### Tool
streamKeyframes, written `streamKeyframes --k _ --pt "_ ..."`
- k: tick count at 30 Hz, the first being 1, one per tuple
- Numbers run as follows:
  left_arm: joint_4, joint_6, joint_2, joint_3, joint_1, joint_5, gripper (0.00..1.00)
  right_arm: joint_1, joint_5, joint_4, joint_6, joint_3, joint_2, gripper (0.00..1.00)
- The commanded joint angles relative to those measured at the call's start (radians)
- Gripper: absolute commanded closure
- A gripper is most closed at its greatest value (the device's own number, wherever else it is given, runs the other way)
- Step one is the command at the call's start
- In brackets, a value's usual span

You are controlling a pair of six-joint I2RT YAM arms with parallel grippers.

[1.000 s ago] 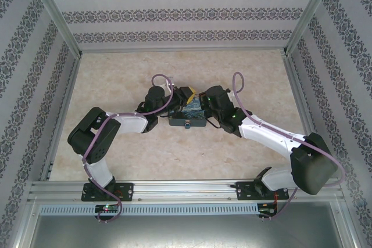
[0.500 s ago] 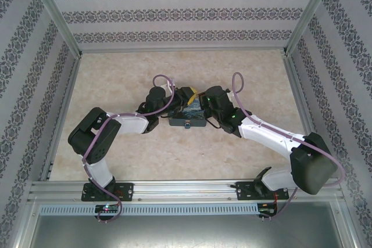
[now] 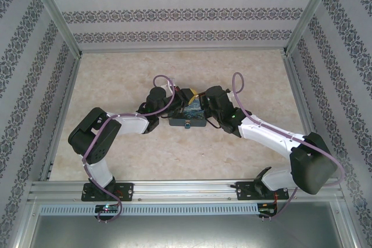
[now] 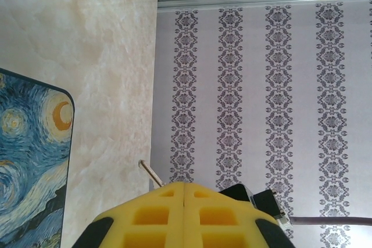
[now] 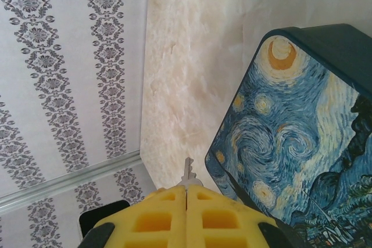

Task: Unlock the padlock with the key

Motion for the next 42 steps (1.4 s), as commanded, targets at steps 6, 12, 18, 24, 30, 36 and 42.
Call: streamKeyframes --k 6,12,18,24,30,36,42 --pt "-0.099 0.096 -0.027 0.060 -0.003 0.071 1.00 -0.062 0.013 -0.053 -0.196 -0.083 -0.199 0.48" --pt "-0.253 0.218 -0.030 0.168 0.026 0.225 1.00 -0.229 -0.210 -0.028 -0.472 -0.195 -0.378 0.29" --pt "-0.432 0.357 -0.006 0.294 0.057 0.368 1.00 -0.404 -0.526 0.088 -0.666 -0.248 -0.432 0.10" --pt "-0.463 0.418 0.016 0.353 0.100 0.466 1.00 -0.464 -0.624 0.181 -0.681 -0.266 -0.414 0.02" --pt "-0.513 0.461 0.018 0.381 0.110 0.518 1.00 -0.457 -0.656 0.305 -0.679 -0.240 -0.337 0.02" --pt "-0.544 0.474 0.022 0.403 0.114 0.545 1.00 -0.448 -0.751 0.438 -0.653 -0.213 -0.224 0.02" --pt "-0.451 0.377 0.046 0.388 0.116 0.561 1.00 -0.426 -0.856 0.659 -0.624 -0.233 -0.115 0.17"
